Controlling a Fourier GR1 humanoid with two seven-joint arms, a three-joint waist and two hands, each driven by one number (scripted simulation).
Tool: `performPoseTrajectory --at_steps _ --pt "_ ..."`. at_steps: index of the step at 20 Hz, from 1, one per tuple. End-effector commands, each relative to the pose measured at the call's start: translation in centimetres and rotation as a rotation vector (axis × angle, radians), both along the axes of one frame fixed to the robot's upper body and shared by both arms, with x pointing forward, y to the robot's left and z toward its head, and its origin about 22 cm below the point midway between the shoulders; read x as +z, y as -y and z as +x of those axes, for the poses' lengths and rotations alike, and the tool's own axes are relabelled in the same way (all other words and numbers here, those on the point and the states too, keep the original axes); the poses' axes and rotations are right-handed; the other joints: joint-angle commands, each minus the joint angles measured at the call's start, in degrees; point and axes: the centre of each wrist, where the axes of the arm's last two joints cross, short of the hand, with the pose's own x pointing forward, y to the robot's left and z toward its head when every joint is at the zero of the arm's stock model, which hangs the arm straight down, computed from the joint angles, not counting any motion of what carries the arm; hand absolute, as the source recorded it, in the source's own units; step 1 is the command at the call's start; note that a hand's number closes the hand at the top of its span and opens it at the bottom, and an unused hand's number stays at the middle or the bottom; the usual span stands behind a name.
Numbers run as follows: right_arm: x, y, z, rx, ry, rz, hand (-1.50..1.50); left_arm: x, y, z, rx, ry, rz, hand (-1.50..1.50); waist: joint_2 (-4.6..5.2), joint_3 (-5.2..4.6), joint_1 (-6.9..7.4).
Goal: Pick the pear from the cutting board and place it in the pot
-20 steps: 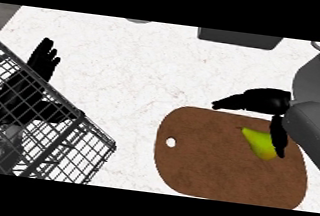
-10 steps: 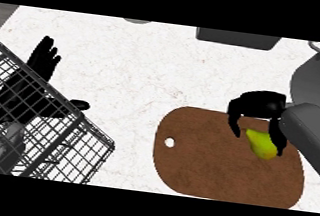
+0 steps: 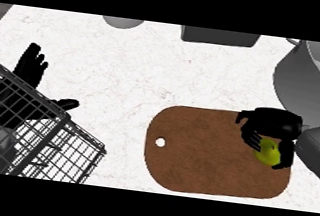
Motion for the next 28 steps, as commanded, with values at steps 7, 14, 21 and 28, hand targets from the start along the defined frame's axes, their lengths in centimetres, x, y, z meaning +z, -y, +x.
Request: performPoseTrajectory --at_steps 7,14,21,28 --pt "0.7 8.5 -10.5 -0.152 0.118 0.054 1.50 0.4 -1.7 -1.8 0.060 0.042 -0.015 0.00 -0.31 0.82 -3.54" --pt "5.8 10.9 -11.7 -0.427 0.274 0.422 1.50 1.3 -2.5 -1.7 0.074 0.025 -0.031 0.00 -0.11 0.92 -4.65" --pt "11.6 12.8 -12.2 -0.678 0.396 0.691 1.50 1.6 -3.1 -2.1 0.079 0.039 -0.024 0.00 0.25 0.93 -3.35" --pt "16.5 18.2 -13.2 -0.855 0.491 0.726 1.50 2.4 -0.7 0.5 0.013 0.065 -0.048 0.00 1.49 1.07 0.04"
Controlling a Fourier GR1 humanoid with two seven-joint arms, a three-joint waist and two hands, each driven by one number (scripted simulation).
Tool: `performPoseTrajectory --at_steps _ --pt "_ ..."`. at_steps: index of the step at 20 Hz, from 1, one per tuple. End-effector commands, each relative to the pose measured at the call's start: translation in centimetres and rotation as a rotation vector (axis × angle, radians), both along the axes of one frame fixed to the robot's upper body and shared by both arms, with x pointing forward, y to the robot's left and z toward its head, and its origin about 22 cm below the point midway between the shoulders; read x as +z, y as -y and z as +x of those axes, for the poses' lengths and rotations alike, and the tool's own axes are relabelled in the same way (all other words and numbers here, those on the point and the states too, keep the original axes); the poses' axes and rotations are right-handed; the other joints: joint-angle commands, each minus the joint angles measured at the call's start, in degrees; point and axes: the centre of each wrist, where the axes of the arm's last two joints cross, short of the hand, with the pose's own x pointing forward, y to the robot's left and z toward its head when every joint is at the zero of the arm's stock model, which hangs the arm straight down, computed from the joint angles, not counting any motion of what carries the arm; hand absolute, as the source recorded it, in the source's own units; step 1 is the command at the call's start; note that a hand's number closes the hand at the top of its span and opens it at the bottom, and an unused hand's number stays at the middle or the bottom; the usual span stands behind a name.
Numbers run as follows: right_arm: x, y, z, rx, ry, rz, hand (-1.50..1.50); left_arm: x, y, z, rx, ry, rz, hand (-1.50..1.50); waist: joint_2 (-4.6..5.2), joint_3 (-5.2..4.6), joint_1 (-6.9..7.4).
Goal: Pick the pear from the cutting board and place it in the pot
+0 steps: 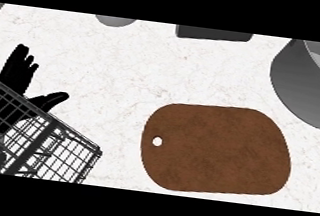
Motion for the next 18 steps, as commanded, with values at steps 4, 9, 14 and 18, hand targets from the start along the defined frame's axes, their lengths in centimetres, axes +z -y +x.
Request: performPoseTrajectory --at_steps 4,9,14,18 --pt "2.1 2.8 -0.2 -0.111 -0.043 0.108 1.50 1.5 1.4 0.3 -0.052 0.087 -0.006 0.00 0.51 0.37 4.35" --pt "1.6 4.7 0.8 -0.179 -0.063 0.156 1.50 2.7 4.7 1.4 -0.097 0.086 -0.015 0.00 0.78 0.44 5.58" --pt "-0.3 6.0 3.1 -0.182 -0.080 0.265 1.50 1.6 2.8 3.3 -0.097 0.083 -0.005 0.00 1.40 0.48 6.90" --pt "0.8 5.5 4.0 -0.393 0.146 -0.109 1.50 1.7 4.2 3.0 -0.109 0.072 -0.013 0.00 1.42 0.41 7.54"
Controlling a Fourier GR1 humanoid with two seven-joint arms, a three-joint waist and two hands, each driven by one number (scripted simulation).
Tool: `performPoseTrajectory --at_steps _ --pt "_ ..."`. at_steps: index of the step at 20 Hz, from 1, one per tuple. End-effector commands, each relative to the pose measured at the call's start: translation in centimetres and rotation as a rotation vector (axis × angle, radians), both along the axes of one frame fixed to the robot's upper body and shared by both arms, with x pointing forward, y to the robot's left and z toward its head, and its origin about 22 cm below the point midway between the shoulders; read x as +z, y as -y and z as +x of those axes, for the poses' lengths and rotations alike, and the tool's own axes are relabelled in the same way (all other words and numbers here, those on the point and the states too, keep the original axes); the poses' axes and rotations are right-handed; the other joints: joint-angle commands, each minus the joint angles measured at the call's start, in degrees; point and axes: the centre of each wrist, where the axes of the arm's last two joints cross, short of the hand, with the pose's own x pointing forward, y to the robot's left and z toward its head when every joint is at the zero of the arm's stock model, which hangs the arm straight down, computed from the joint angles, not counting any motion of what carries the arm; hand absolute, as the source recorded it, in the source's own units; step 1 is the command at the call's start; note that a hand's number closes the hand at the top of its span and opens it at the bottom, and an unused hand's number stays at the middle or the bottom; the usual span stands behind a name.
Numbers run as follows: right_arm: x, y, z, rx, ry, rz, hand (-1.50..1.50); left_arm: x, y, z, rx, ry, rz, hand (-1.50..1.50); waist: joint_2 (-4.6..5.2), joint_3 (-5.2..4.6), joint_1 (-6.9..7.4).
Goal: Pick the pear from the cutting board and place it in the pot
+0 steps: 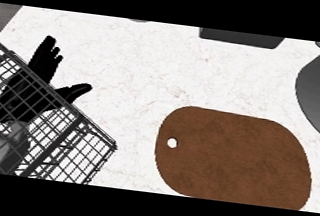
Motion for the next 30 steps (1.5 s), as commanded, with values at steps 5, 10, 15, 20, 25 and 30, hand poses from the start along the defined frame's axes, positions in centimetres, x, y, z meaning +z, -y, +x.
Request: performPoseTrajectory --at_steps 5,10,15,20,25,30 --pt "-3.1 0.8 2.9 -0.201 0.092 -0.281 1.50 1.3 -0.6 0.9 -0.024 0.046 -0.029 0.00 0.06 0.28 1.67" --pt "-5.8 -0.2 5.3 -0.163 0.032 -0.306 1.50 0.0 1.0 0.6 -0.045 0.036 -0.050 0.00 0.24 0.32 1.88" --pt "-7.4 -1.8 7.2 -0.178 -0.161 -0.208 -1.50 1.4 1.1 0.7 -0.053 0.054 -0.036 0.00 0.34 0.35 2.97" --pt "-9.3 -1.4 6.5 -0.052 -0.258 -0.115 -1.50 1.6 1.4 1.2 -0.053 0.058 -0.034 0.00 0.71 0.59 3.28" --pt "-7.8 -1.3 7.3 0.083 -0.192 0.162 -1.50 1.2 0.0 1.2 -0.037 0.050 -0.032 0.00 0.18 0.56 2.23" --pt "-7.6 -0.1 7.0 0.067 -0.155 0.371 -1.50 1.8 0.3 1.8 -0.025 0.070 -0.032 0.00 0.52 0.63 1.87"
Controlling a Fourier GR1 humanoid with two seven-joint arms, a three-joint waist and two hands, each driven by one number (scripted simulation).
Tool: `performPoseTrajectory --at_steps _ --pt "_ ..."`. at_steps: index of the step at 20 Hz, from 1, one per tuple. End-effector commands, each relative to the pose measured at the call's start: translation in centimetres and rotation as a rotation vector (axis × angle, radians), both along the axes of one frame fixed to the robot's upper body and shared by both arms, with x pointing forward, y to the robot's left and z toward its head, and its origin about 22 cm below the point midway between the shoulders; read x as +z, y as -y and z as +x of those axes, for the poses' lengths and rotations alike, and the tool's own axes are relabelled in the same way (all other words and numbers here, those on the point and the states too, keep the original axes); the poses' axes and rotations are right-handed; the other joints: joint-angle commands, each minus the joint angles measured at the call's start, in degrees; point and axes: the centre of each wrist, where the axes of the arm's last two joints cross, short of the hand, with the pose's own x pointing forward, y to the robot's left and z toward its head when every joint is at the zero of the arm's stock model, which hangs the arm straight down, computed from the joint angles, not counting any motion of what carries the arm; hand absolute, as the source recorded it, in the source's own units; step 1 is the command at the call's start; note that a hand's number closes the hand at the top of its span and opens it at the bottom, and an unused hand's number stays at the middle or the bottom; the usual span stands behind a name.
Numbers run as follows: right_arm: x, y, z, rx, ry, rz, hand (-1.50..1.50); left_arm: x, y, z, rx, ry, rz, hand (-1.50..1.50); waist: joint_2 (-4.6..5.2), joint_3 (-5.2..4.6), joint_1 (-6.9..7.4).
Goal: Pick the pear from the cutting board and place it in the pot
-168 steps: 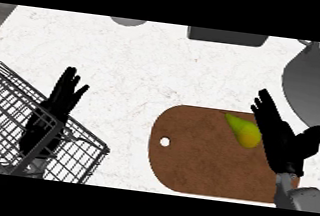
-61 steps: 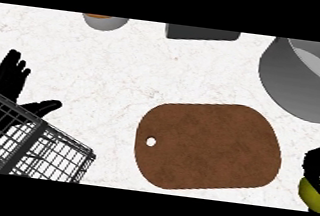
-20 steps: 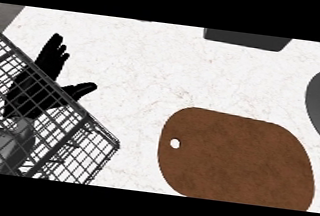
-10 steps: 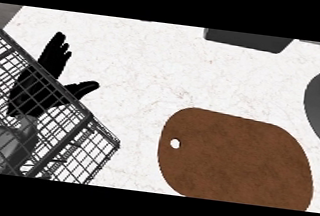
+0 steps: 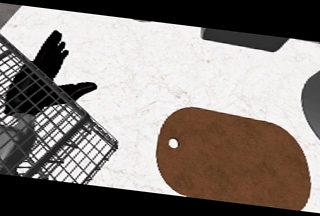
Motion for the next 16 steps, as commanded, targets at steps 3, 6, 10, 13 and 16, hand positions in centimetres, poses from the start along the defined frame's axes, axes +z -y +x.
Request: performPoseTrajectory --at_steps 3,6,10,13,16 --pt "-1.1 0.8 -0.6 -0.012 0.053 0.322 -1.50 1.6 -0.2 0.1 -0.015 0.040 -0.031 0.00 0.63 1.92 0.86" --pt "1.3 2.4 -1.3 -0.019 0.062 0.356 -1.50 1.1 0.3 -0.1 -0.008 0.050 -0.038 0.00 0.64 1.84 0.84" --pt "2.1 4.2 -3.2 -0.015 0.046 0.379 -1.50 0.5 -0.1 -0.7 0.005 0.032 -0.033 0.00 0.85 2.03 1.28" --pt "3.3 5.3 -4.2 -0.010 0.047 0.393 -1.50 1.5 -0.1 -0.1 0.001 0.052 -0.034 0.00 0.82 2.07 0.52" --pt "4.0 5.6 -4.4 0.002 0.024 0.406 -1.50 1.3 -0.1 0.1 -0.001 0.044 -0.043 0.00 1.10 2.12 0.57"
